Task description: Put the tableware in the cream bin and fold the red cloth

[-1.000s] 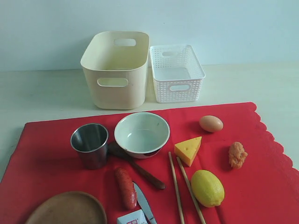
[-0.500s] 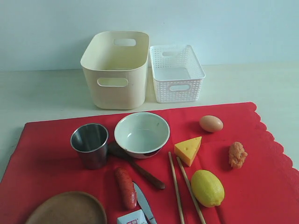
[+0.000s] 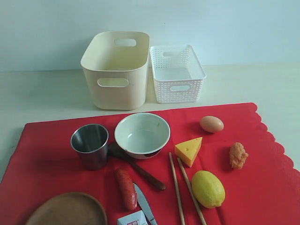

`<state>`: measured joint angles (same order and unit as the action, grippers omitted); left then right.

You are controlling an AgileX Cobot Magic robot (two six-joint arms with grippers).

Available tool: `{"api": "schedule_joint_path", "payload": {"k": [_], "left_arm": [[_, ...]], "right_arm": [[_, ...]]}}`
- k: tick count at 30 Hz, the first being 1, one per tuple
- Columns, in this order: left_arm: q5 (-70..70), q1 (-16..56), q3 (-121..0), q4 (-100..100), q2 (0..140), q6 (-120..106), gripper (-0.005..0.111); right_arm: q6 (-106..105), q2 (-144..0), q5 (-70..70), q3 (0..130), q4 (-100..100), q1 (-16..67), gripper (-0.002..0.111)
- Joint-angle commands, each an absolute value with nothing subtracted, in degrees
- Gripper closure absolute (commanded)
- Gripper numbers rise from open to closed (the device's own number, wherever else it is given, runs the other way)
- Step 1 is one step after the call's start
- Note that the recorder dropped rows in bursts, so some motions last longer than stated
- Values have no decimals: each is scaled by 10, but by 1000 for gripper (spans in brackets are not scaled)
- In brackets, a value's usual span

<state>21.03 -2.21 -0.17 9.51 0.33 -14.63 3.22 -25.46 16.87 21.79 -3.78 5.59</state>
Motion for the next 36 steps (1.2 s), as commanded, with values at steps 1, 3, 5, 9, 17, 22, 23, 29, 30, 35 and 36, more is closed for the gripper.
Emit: {"api": "schedule_joint_path", "payload": {"k": [1,3,5,9,17,22,23,29,30,35,36], "left_arm": [[206,-24,0,93,0,-146,107],[206,-24,0,93,0,-146,107],[206,-24,0,93,0,-146,107],[206,-24,0,93,0,-146,107],[206,-24,0,93,0,-146,107],[206,-24,0,93,0,-146,107],[206,-24,0,93,0,-146,107],[206,-24,0,93,0,-146,107],[206,-24,0,93,0,-146,107],[206,-24,0,93,0,-146,107],[206,-24,0,93,0,-146,107]], "right_arm": [[29,-257,153,222,-24,54,108],[30,-257,154,222,-26,54,108],[32,-257,163,222,-36,54,108],[18,-260,188,222,-84,54,108],[-209,-411,260,270,-272,54,108],[-312,-555,295,332,-349,54,93],[-347,-592,309,354,-377,54,83],[-450,-703,351,424,-446,58,57],[-451,-716,354,436,-442,65,54],[-455,-786,351,490,-390,140,48],[-455,-797,351,500,-379,153,48]]}}
